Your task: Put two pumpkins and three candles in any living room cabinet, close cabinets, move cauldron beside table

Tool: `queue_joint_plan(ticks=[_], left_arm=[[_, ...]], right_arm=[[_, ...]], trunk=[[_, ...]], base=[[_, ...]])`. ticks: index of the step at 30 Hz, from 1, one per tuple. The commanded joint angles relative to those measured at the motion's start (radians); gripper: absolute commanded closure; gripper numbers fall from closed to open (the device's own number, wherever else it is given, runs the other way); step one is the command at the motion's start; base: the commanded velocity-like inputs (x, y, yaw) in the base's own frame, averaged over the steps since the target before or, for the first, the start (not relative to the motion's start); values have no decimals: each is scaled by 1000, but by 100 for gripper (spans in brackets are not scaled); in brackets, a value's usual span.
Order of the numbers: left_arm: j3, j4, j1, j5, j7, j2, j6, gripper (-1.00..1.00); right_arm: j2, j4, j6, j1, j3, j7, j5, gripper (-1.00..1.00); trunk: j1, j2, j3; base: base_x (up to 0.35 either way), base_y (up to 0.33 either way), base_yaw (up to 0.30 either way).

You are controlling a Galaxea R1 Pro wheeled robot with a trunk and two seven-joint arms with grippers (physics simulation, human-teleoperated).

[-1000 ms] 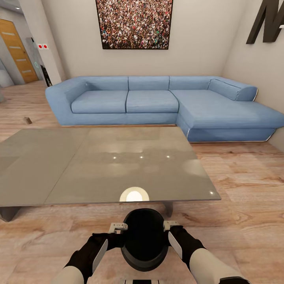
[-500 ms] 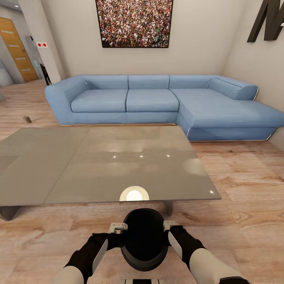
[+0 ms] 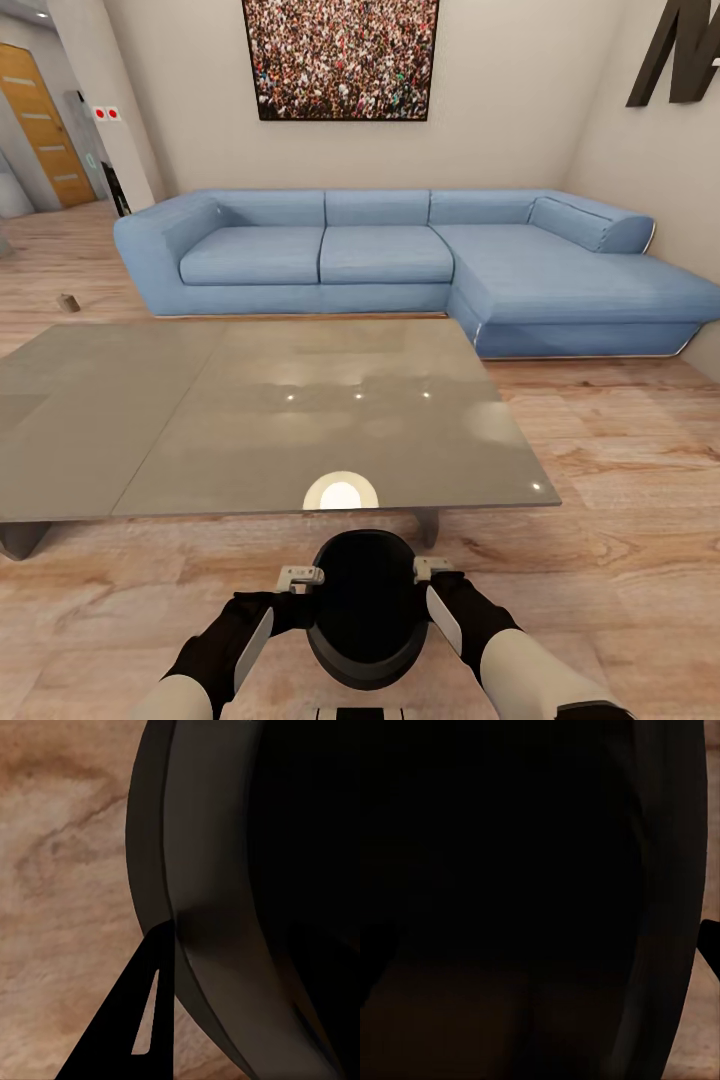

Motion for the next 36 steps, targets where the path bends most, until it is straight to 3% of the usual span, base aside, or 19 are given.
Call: queue_joint_plan(ticks=[1, 20, 29, 36], left_arm=[[-2, -3, -1, 27, -2, 0, 8, -100], [-2, -3, -1, 27, -2, 0, 7, -100], [-2, -3, -1, 27, -2, -2, 8, -100], [-2, -3, -1, 27, -2, -1, 8, -100]], right_arm=[[0, -2, 5, 0, 2, 2, -15, -100], [0, -1, 6, 0, 2, 2, -15, -100], [0, -1, 6, 0, 2, 1, -15, -100], [0, 2, 9, 0, 3, 0, -15, -100]], trunk=[[0, 0, -1], [0, 0, -1], [-4, 2, 34], [-4, 2, 34]], base=[[0, 0, 0], [0, 0, 0], [0, 0, 0], [0, 0, 0]])
